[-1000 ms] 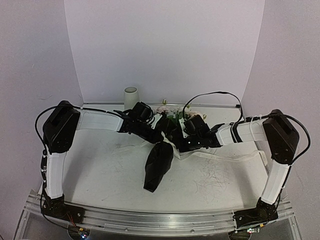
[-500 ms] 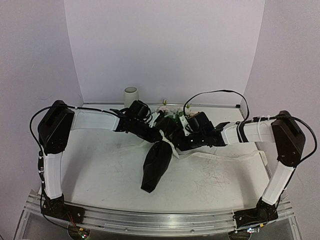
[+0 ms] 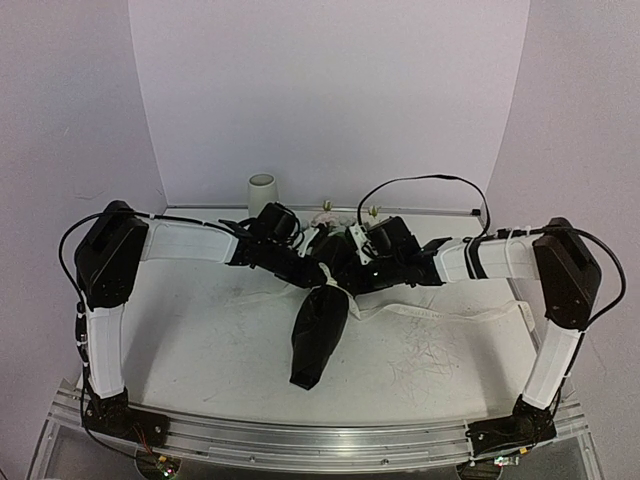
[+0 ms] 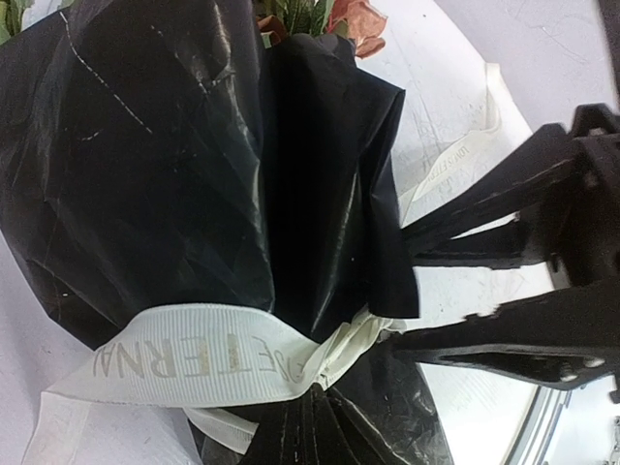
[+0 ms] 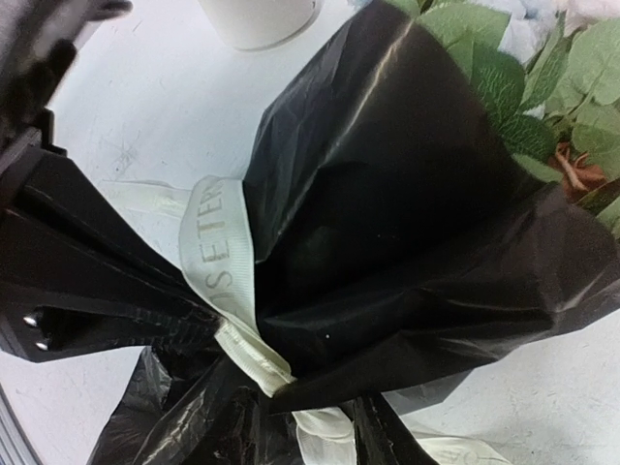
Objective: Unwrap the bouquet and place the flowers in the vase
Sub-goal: Untie the ribbon from the wrapping paper.
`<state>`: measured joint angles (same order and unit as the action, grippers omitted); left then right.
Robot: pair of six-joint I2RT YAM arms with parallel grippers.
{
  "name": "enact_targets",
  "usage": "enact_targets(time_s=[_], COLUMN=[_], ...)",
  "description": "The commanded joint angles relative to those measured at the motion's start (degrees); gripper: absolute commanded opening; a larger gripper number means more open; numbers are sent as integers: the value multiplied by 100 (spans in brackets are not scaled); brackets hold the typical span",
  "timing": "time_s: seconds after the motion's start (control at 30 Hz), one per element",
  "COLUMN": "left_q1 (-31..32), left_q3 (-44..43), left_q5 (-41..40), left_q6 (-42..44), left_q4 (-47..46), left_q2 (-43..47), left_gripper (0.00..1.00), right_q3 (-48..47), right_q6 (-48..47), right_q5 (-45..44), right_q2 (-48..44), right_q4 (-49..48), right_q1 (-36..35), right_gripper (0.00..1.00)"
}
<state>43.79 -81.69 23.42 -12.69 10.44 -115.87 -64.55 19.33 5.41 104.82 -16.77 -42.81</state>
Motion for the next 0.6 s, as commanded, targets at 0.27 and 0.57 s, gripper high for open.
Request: enact_targets(time_s=[0.27,0.57], left_q1=[-2,-2], left_q3=[211,472], left_q5=[-77,-673], left_q6=[-331,-462], left_q4=[-400,-408], left_q2=[511,653], left_gripper=[4,4], right_q3=[304,800], right_q6=[176,370], right_q5=[-79,-686], right_q2=[34,-329], right_q4=[35,76], right_q1=[-8,-8], right_gripper=[21,2])
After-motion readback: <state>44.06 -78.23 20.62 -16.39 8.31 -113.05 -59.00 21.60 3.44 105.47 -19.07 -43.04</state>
